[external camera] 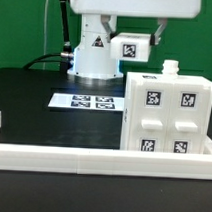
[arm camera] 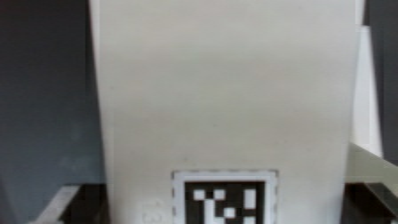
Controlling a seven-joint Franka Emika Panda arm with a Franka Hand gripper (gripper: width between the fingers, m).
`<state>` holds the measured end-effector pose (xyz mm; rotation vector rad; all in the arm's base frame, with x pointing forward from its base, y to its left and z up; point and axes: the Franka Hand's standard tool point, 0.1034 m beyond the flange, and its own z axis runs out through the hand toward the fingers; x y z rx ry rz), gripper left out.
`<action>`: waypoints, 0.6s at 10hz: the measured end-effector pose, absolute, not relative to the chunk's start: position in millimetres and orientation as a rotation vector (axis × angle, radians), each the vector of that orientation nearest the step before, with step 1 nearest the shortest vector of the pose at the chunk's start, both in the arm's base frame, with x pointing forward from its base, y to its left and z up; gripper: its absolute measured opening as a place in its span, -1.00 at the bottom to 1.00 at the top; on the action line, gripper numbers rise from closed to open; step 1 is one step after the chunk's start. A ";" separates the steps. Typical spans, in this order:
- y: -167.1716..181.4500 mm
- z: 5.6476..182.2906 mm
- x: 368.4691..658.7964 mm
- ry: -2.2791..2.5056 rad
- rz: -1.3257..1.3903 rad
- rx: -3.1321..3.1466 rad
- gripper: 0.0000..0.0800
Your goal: Assemble cabinet
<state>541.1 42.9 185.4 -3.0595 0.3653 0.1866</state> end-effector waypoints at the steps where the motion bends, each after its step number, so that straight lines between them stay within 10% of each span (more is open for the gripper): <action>1: 54.0 192.3 549.4 0.391 0.191 -3.058 0.40; 6: 57.9 189.9 554.8 0.379 0.190 -3.061 0.40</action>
Offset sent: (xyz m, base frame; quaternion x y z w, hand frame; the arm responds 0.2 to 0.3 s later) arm 0.0000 0.0000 0.0000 0.0000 0.0000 0.0000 1.0000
